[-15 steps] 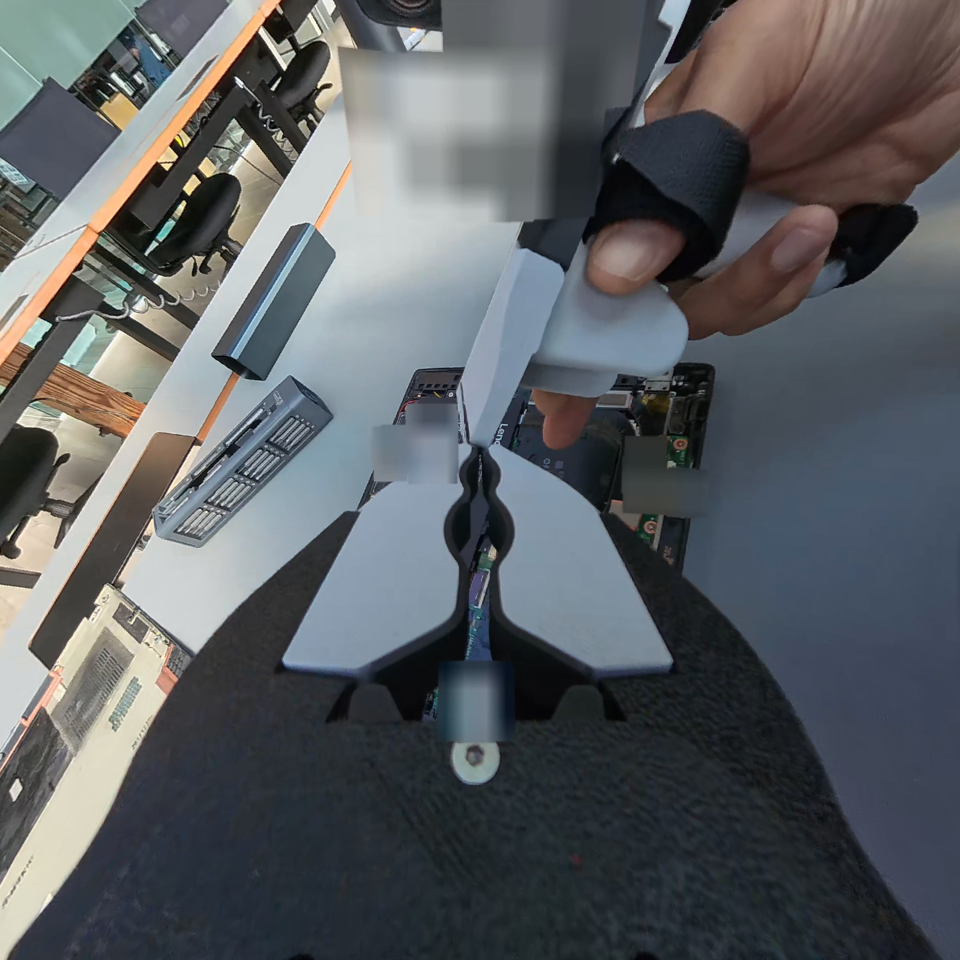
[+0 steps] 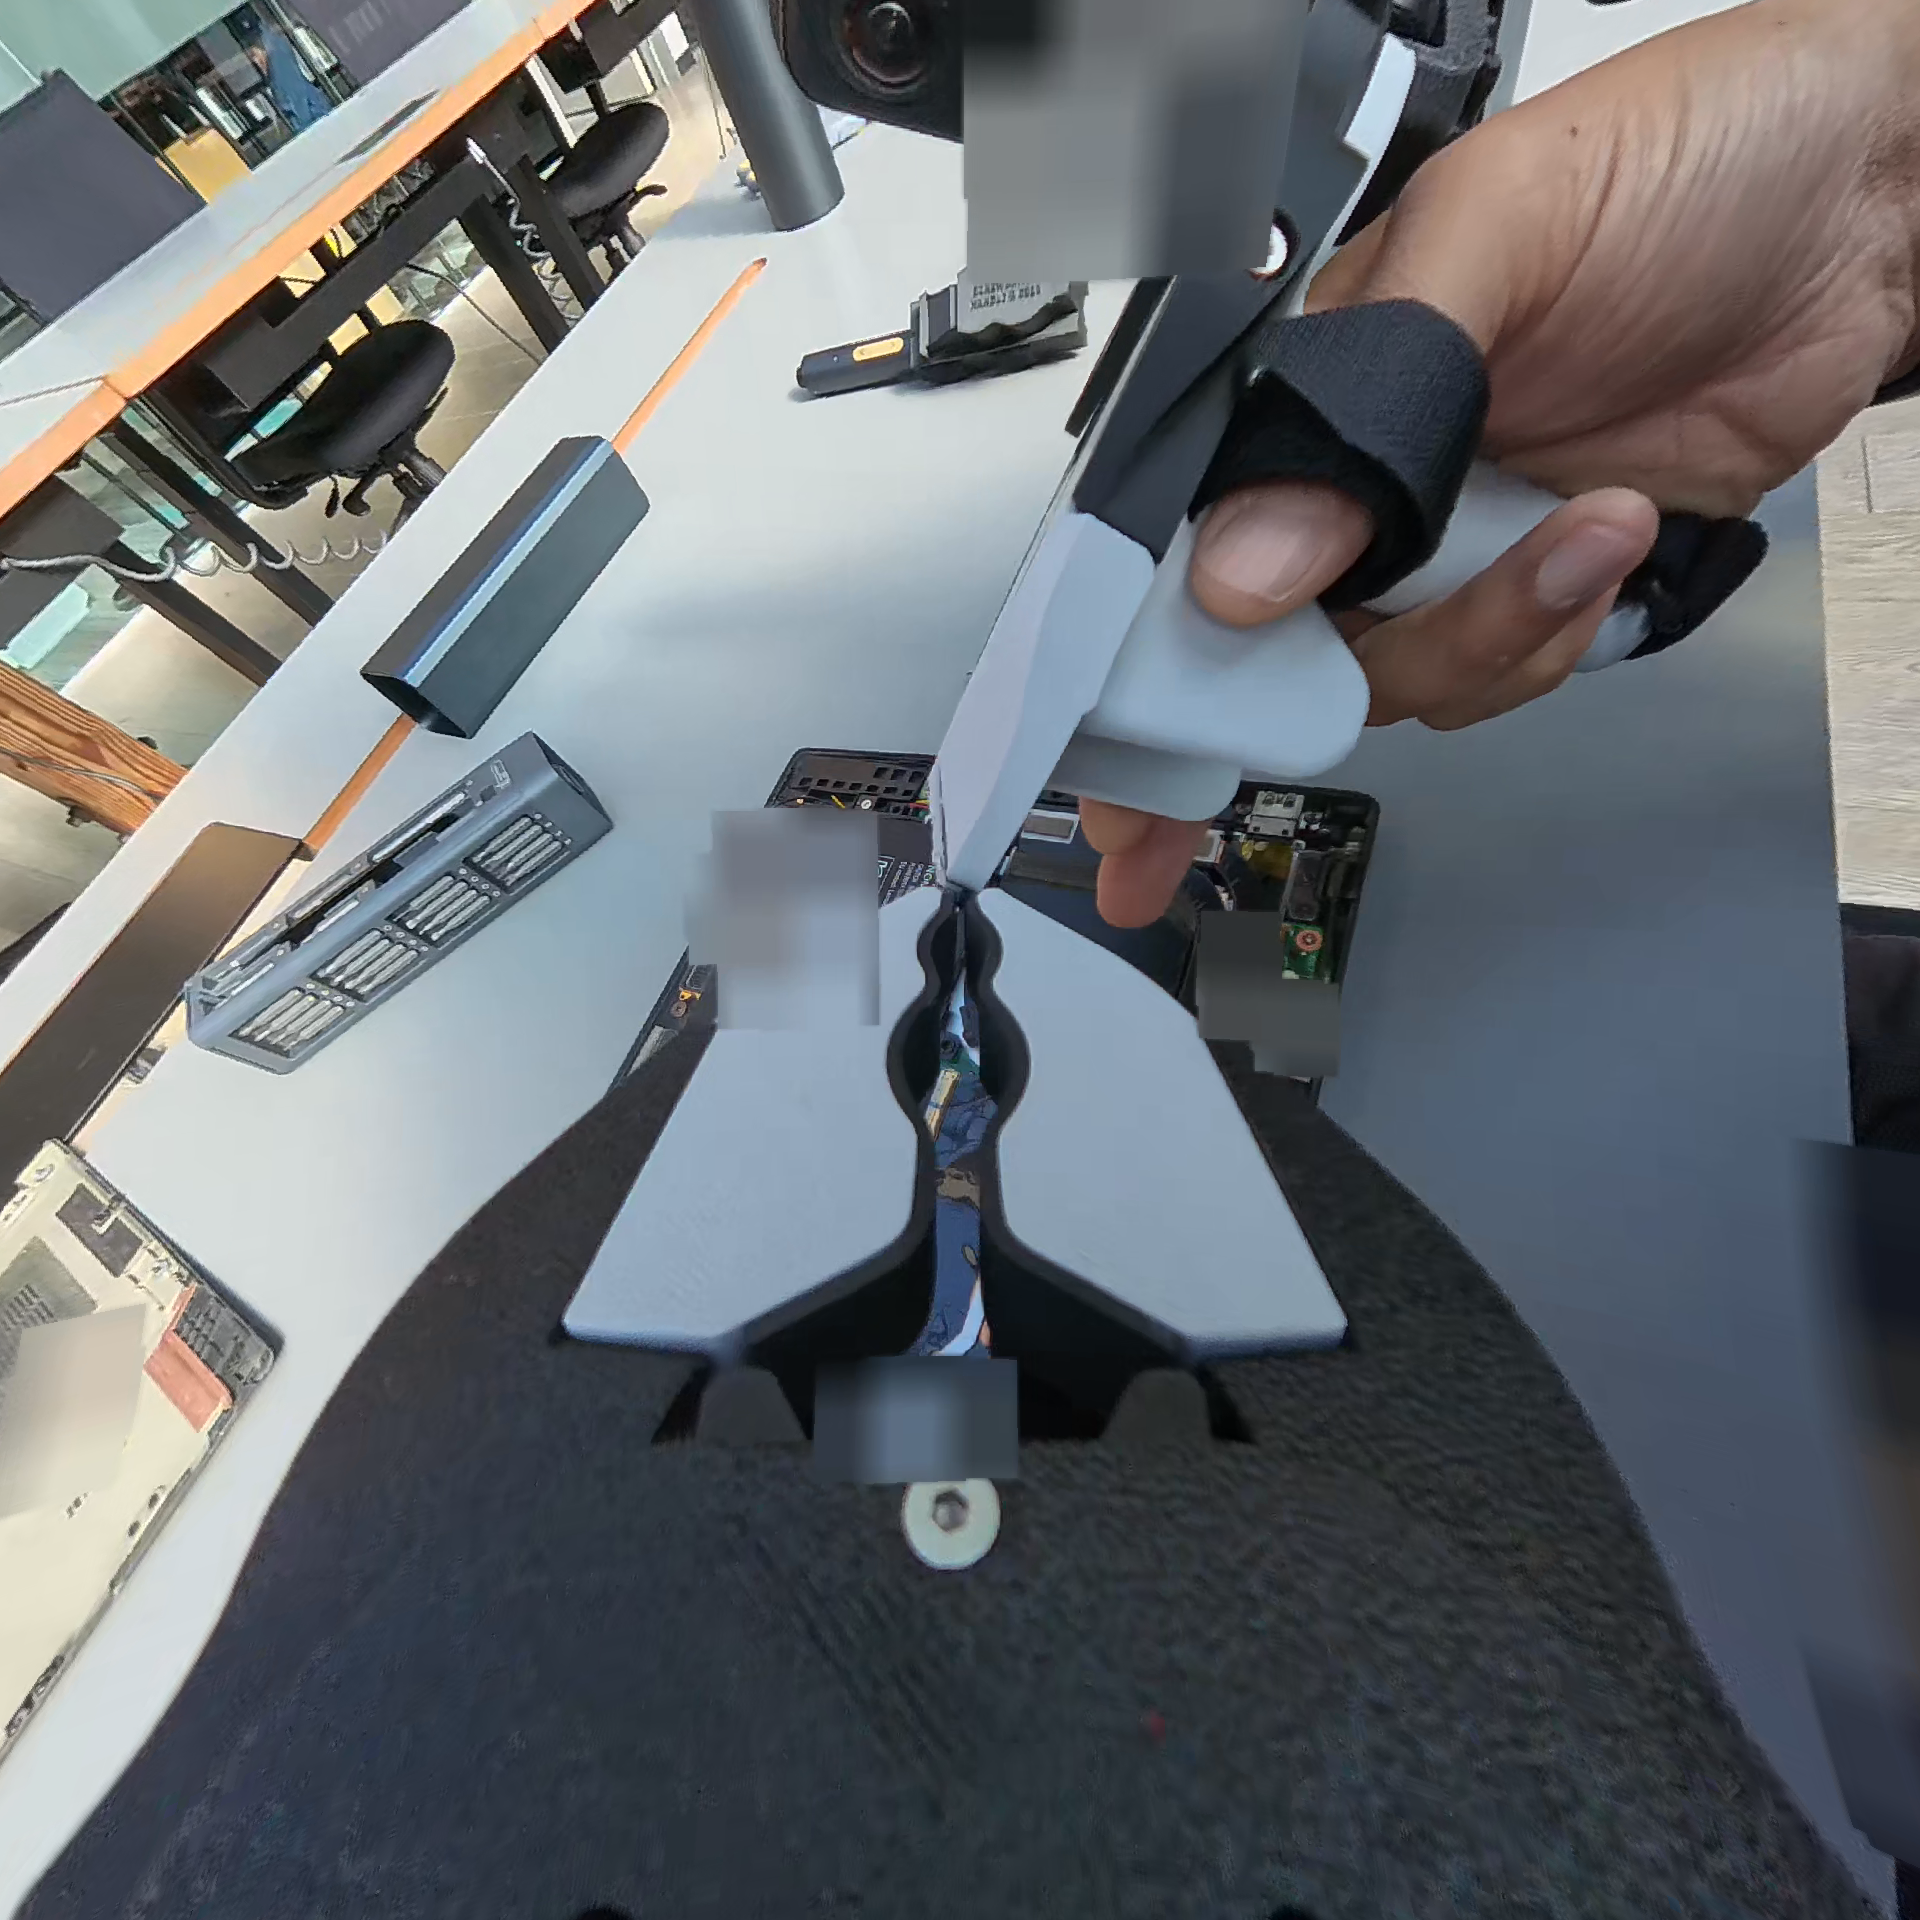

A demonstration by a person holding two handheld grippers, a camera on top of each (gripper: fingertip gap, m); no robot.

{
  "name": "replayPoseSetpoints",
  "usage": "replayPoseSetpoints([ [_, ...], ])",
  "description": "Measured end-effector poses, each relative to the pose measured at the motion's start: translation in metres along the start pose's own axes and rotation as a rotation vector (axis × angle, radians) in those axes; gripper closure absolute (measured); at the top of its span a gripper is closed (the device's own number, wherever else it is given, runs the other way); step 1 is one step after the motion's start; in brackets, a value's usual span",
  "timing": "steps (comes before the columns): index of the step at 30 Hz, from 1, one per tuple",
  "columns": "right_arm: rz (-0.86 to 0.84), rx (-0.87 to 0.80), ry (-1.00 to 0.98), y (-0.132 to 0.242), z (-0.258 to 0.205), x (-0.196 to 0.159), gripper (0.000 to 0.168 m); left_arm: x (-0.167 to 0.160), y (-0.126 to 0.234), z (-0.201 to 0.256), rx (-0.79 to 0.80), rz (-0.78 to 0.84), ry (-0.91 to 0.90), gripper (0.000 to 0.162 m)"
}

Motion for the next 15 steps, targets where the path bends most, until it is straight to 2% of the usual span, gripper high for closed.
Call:
replayPoseSetpoints([
  [4,-0.002,-0.017,0.016,0.001,0.003,0.002,0.166,-0.007,-0.001,0.000,0.039,-0.037,0.006,0.160],
  [8,-0.033,-0.111,0.107,0.002,0.008,0.006,0.166,-0.017,0.008,-0.002,0.052,-0.039,0.071,0.152],
  [11,-0.110,-0.206,0.252,-0.002,0.010,0.006,0.166,-0.031,0.025,-0.008,0.100,-0.041,0.179,0.144],
  [15,-0.257,-0.288,0.435,-0.014,0.013,0.006,0.166,-0.063,0.058,-0.024,0.165,-0.016,0.445,0.138],
])
Point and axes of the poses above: each gripper's, where its closed fingertips meet, y back along the fingers, x out of its top, z = x × y across the jaws, the point moved 10 cm from there along y, back along the fingers, and after that the axes turned 11 degrees about -x, right-handed, at the moved point
